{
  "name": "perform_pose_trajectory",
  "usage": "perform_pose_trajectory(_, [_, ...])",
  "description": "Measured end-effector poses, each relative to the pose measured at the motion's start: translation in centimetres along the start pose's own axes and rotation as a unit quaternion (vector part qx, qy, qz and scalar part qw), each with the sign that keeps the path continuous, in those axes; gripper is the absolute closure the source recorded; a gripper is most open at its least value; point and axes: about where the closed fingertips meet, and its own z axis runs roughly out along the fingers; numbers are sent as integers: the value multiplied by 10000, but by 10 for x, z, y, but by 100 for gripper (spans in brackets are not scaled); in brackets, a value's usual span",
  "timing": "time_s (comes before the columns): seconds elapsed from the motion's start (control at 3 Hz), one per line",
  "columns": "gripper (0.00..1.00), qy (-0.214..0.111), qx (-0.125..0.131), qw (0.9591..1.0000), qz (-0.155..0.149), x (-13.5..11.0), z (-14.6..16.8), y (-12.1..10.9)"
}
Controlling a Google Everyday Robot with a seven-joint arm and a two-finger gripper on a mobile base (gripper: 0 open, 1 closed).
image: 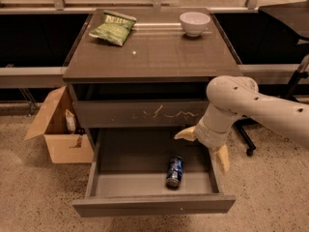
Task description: Pick pepsi can from middle drawer and place on counter
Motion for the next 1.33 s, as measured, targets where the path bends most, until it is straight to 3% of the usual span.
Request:
perform_pose_trajectory(0.33, [0, -345, 70, 9985, -428, -1, 43, -11])
perform_pose_trajectory(0.67, [0, -330, 21, 9984, -466, 0, 48, -11])
perform_pose_trajectory(1.0, [0, -244, -253, 9971, -682, 4, 79, -14])
perform_pose_trajectory(1.33, [0, -266, -284, 9950, -921, 19, 112, -19])
